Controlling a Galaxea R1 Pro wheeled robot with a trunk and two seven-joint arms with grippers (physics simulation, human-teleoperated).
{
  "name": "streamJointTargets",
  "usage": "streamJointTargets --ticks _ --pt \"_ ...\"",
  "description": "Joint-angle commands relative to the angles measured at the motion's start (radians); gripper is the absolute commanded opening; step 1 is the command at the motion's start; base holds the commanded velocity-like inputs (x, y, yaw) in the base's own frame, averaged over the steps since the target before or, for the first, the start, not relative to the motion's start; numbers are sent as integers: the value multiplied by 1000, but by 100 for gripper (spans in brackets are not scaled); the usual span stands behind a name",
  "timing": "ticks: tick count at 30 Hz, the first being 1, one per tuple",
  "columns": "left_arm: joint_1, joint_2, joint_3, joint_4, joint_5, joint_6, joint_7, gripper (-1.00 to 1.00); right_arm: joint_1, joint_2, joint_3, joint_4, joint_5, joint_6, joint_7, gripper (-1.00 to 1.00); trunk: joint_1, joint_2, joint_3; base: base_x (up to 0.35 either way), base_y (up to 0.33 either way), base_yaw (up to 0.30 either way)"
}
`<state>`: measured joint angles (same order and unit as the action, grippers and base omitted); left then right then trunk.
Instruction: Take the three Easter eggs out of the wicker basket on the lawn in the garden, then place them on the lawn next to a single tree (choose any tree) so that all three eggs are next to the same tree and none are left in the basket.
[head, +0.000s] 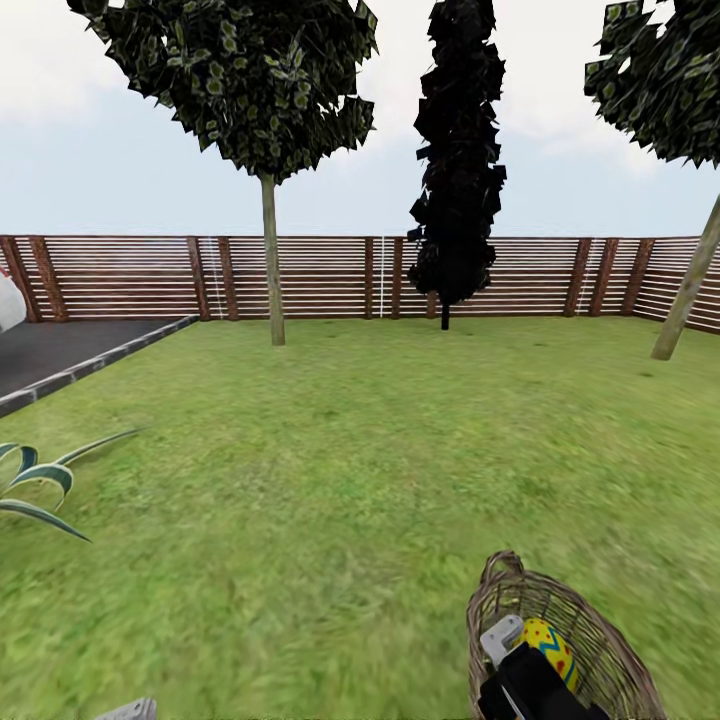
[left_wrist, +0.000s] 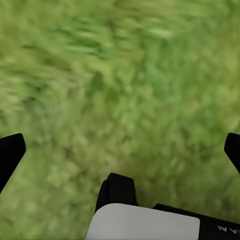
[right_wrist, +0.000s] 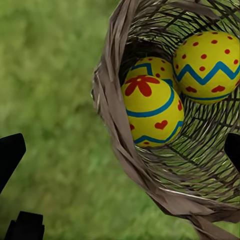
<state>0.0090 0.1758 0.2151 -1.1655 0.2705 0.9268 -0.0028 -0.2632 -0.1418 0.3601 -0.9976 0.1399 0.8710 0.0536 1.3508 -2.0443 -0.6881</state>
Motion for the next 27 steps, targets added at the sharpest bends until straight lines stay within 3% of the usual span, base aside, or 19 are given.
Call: streamJointTargets --ticks 1,10,14,15,17,19,27 --pt "0 0 1 -2 2 4 0 100 -1 -1 3 -1 10 5 6 100 4 -8 -4 0 0 0" --pt "0 -1 1 1 3 3 0 100 -1 -1 2 -2 10 5 6 100 38 -71 -32 0 0 0" --pt "0 -1 1 1 3 3 0 100 -1 -3 -2 -2 10 5 5 100 38 -71 -32 0 0 0" --pt "0 -1 1 1 3 3 0 100 -1 -5 -7 -2 10 5 5 100 38 -71 -32 0 0 0" --pt "0 -1 1 1 3 3 0 100 -1 -6 -64 -2 11 6 6 100 38 -71 -32 0 0 0" --pt "0 -1 1 1 3 3 0 100 -1 -5 -81 -1 11 6 7 100 38 -71 -32 0 0 0" --pt "0 -1 0 2 3 3 0 100 -1 -3 -97 -1 12 6 6 100 50 -92 -42 0 0 0"
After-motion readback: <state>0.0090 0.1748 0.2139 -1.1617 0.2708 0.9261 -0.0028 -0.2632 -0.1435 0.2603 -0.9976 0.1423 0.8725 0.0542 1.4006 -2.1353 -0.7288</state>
